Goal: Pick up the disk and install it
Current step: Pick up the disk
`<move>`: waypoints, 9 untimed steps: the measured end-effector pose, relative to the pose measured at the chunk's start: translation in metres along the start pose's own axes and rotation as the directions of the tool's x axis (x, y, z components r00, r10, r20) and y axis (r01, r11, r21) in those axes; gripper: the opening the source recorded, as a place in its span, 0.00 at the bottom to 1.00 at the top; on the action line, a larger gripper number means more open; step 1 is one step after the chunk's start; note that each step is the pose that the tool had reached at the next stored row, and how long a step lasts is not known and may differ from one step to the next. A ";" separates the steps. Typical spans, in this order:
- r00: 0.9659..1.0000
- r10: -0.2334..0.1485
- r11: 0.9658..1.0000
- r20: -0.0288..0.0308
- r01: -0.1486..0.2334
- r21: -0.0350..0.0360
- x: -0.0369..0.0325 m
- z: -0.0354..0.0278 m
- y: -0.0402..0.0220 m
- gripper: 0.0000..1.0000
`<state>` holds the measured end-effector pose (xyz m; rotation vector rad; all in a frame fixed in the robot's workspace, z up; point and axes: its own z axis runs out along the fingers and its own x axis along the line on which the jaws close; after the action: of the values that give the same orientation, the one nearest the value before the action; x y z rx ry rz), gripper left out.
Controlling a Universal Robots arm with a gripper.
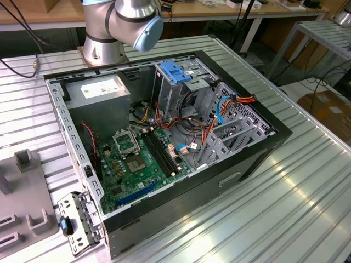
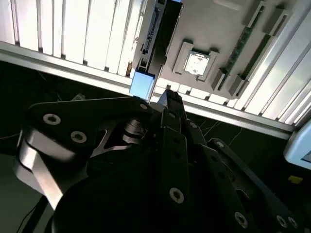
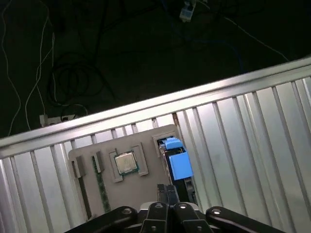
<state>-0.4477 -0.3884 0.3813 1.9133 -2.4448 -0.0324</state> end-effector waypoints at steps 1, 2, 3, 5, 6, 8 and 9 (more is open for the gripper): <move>1.000 -0.005 1.000 0.007 0.005 0.031 -0.0006 0.0015 0.0018 0.11; 1.000 -0.007 0.999 0.008 0.007 0.035 -0.0012 0.0022 0.0019 0.11; 1.000 -0.011 0.999 0.008 0.010 0.037 -0.0017 0.0029 0.0021 0.11; 1.000 -0.018 0.999 0.008 0.018 0.038 -0.0036 0.0039 0.0027 0.11; 1.000 -0.021 0.999 0.008 0.021 0.038 -0.0038 0.0045 0.0028 0.11; 0.999 -0.035 0.999 0.008 0.035 0.039 -0.0038 0.0055 0.0033 0.23; 0.999 -0.045 0.998 0.008 0.044 0.038 -0.0038 0.0062 0.0035 0.29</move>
<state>-0.4504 -0.3839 0.3752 1.9873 -2.4256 0.0043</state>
